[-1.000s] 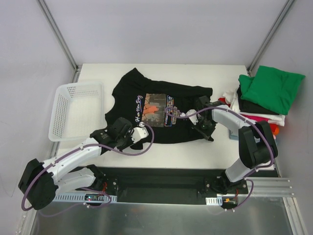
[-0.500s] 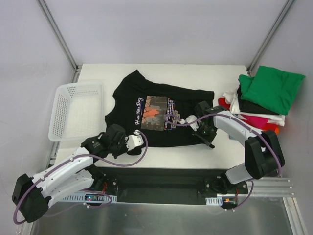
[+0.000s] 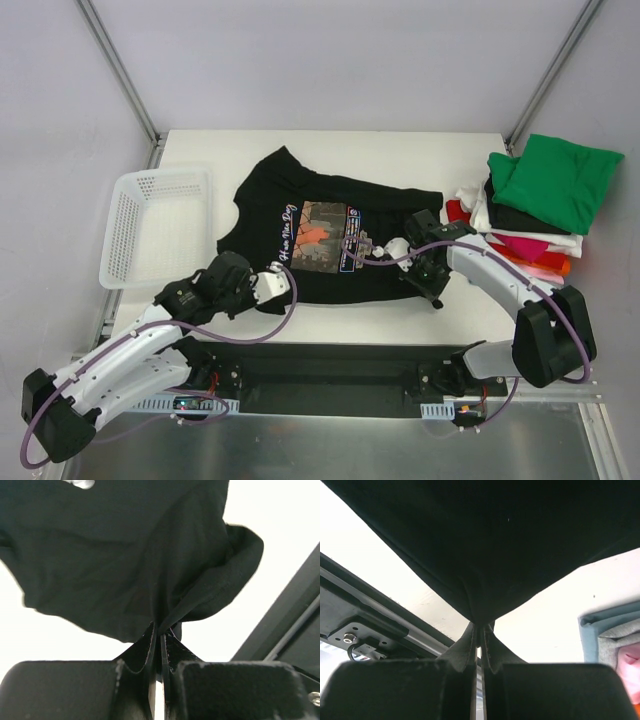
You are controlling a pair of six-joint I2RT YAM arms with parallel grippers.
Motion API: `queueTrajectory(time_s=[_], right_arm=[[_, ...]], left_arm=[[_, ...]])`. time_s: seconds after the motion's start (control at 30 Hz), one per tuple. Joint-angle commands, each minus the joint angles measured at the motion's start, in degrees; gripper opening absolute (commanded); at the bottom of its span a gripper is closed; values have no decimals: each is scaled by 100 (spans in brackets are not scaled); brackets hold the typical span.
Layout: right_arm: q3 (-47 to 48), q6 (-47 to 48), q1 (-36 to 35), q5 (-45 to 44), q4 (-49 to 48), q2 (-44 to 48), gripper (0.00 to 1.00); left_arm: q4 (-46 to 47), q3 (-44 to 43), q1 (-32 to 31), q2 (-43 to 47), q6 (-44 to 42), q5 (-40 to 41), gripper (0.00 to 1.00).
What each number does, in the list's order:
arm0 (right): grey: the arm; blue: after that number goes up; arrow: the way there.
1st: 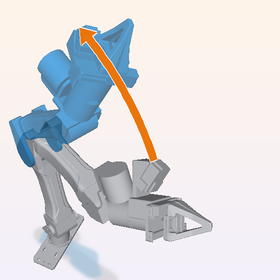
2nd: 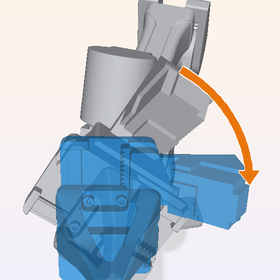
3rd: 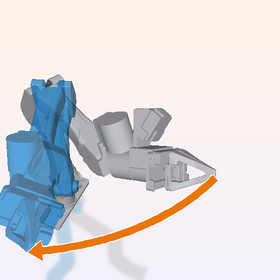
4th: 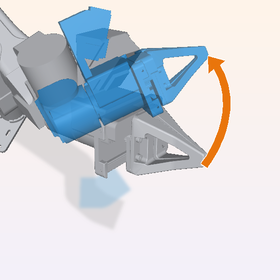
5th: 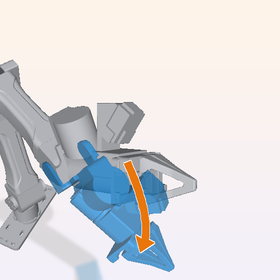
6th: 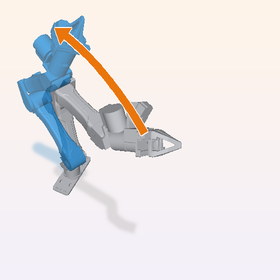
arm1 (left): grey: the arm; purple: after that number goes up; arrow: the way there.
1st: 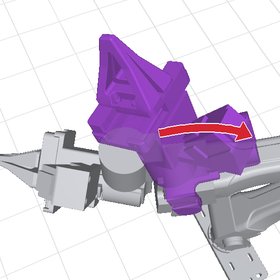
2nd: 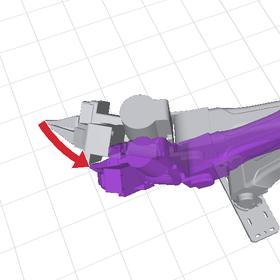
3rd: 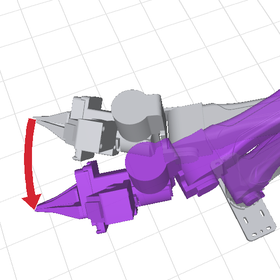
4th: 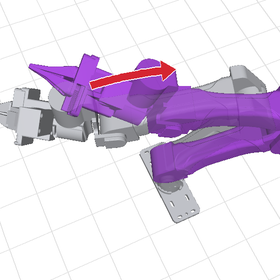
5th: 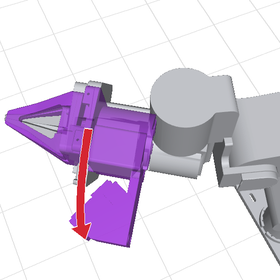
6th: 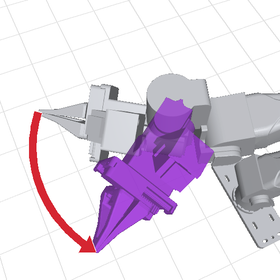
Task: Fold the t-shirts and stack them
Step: Fold the tshirt
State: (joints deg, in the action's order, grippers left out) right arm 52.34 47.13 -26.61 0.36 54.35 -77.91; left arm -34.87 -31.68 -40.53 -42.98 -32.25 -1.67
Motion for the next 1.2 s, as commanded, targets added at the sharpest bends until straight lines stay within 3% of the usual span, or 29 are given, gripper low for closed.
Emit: queueTrajectory(time_s=[0.0,0.63,1.17], right_arm=[[374,15,-37,-212,261,22,1],[1023,419,376,-458,155,-558,1],[2149,902,824,-449,296,-1797,1]], left_arm=[[-55,-619,-25,88,-281,439,0],[797,-848,-7,-614,-1195,1099,0],[1518,-1647,1021,-2328,-1741,282,0]])
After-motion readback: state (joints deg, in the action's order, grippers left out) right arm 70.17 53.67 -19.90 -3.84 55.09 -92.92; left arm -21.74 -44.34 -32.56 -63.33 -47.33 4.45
